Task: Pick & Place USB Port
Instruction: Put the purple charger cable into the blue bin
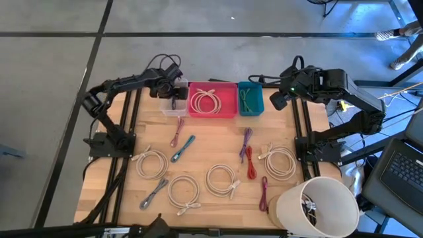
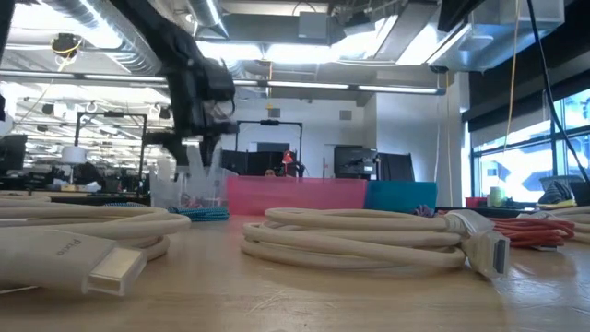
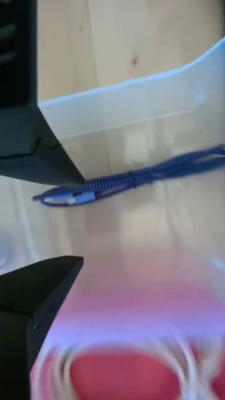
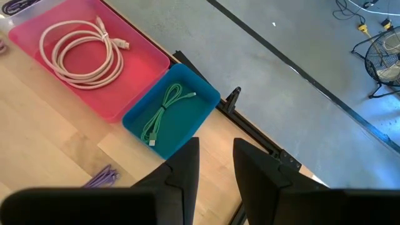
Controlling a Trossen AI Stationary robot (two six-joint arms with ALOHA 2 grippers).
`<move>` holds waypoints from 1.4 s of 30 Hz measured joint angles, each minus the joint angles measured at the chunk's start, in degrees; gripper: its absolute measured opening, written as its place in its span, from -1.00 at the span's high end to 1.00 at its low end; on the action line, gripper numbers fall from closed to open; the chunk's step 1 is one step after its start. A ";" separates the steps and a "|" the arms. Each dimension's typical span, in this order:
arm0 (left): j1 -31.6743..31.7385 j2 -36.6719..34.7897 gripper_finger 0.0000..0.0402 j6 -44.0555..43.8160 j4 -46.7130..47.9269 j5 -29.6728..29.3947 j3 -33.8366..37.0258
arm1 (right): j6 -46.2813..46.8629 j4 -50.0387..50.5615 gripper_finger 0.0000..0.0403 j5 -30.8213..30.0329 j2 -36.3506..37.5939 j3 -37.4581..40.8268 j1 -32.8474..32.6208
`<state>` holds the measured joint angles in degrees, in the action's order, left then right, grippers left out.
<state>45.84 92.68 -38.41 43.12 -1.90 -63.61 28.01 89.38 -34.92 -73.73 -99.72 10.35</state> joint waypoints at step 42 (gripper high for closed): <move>-47.62 -40.11 0.06 10.38 -7.85 -21.41 -1.49 | 28.25 -4.89 0.50 25.43 -0.02 13.29 -15.28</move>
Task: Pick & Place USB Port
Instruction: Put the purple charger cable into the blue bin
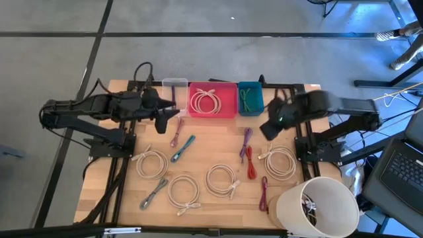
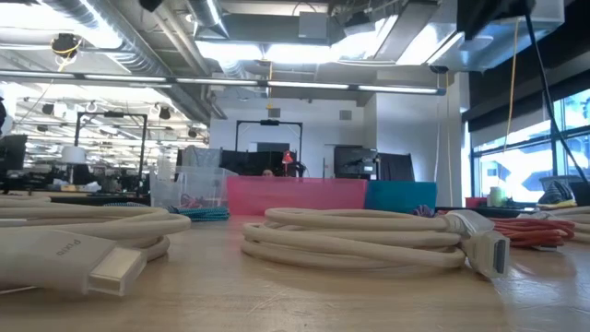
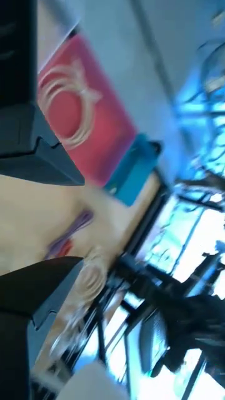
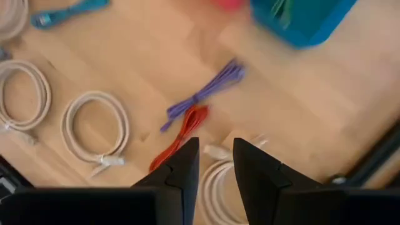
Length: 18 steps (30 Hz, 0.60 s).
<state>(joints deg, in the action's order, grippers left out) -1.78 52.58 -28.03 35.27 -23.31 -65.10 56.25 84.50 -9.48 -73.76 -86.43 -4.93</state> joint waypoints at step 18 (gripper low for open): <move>0.13 0.00 0.06 19.93 -11.52 -15.32 0.00 | 27.50 -43.97 0.50 0.11 -0.29 38.14 0.24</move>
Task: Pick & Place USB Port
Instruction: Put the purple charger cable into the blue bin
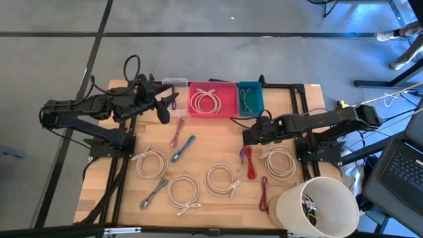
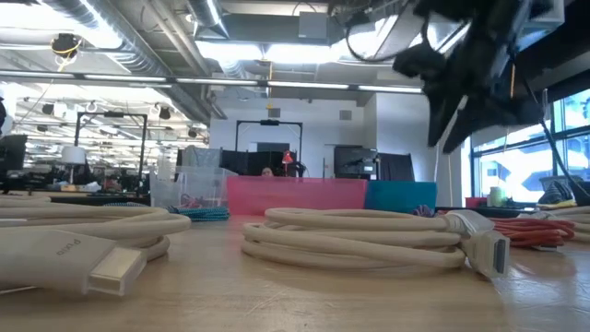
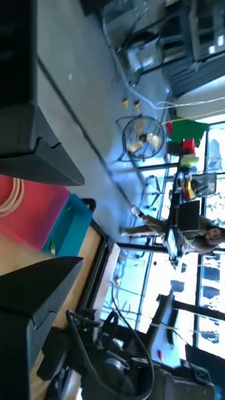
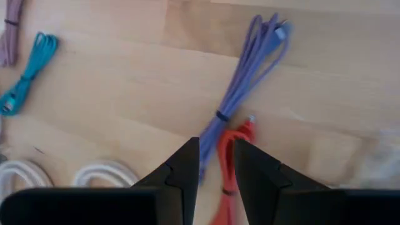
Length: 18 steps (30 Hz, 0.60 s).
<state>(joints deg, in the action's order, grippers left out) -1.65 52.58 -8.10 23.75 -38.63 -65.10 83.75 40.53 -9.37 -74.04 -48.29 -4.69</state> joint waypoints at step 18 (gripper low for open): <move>4.90 0.00 0.06 4.87 0.49 6.79 0.00 | -1.74 -15.21 0.01 4.92 -11.38 6.42 6.39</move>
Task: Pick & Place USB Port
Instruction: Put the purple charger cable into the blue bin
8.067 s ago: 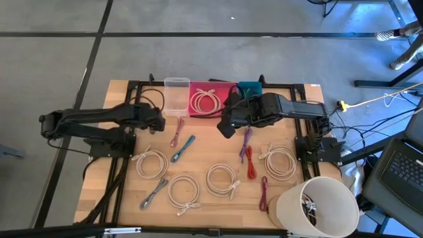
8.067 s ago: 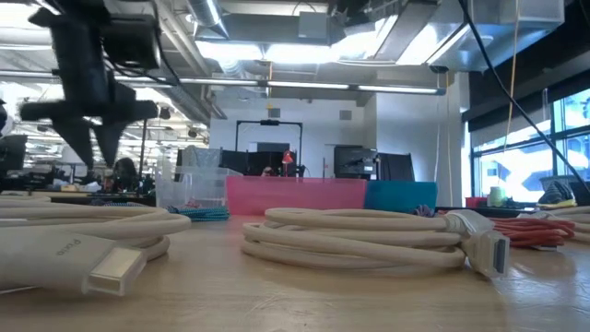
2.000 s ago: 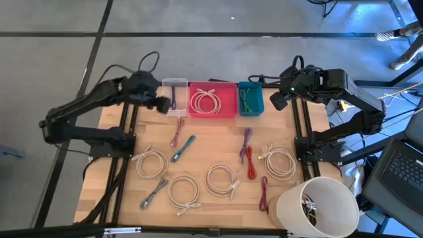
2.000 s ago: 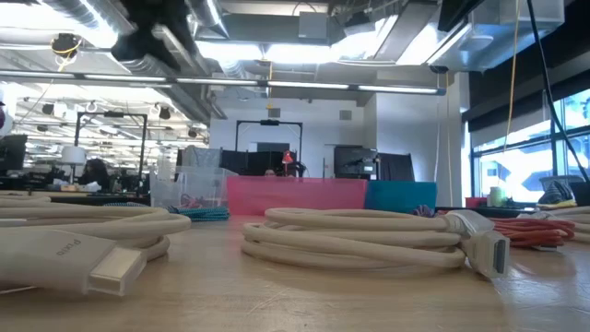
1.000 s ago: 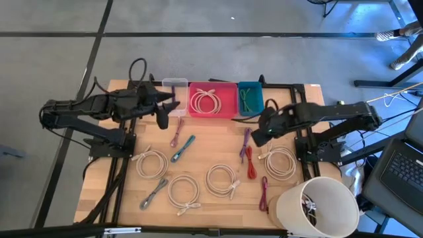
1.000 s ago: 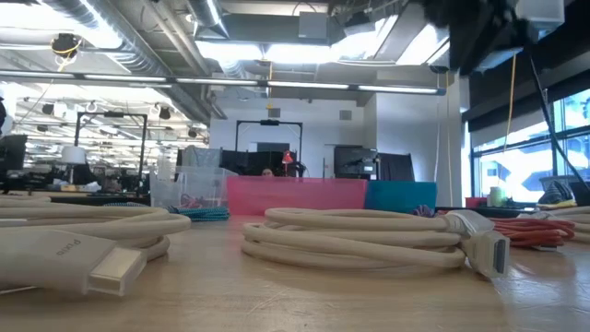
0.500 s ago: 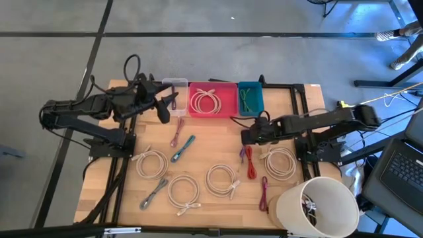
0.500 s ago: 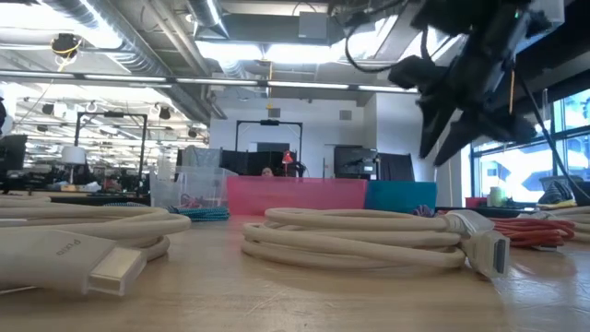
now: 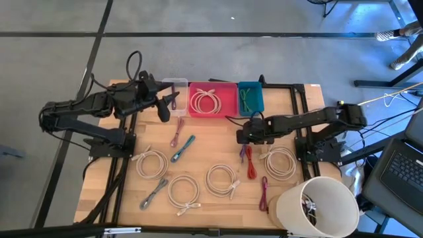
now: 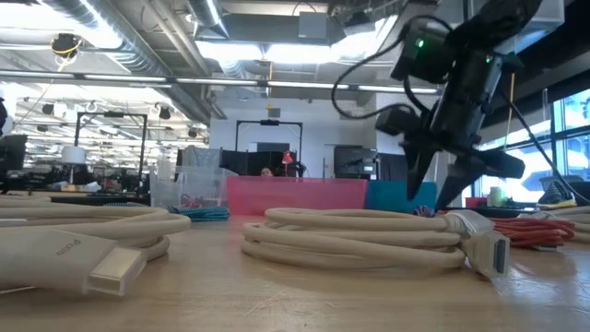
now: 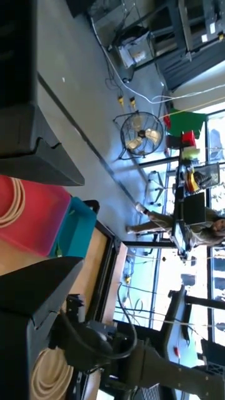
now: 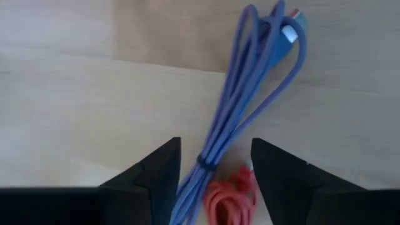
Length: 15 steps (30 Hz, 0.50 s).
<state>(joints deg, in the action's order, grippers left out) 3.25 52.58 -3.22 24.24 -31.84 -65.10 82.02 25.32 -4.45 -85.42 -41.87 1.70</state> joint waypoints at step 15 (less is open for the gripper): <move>0.74 0.00 0.06 0.00 0.43 -0.02 0.00 | -1.29 -2.43 0.25 -0.14 -6.40 -0.15 0.02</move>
<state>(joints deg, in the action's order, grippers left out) 3.99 52.58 -3.23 24.66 -31.86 -65.10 80.73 22.90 -4.59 -91.82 -42.02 1.72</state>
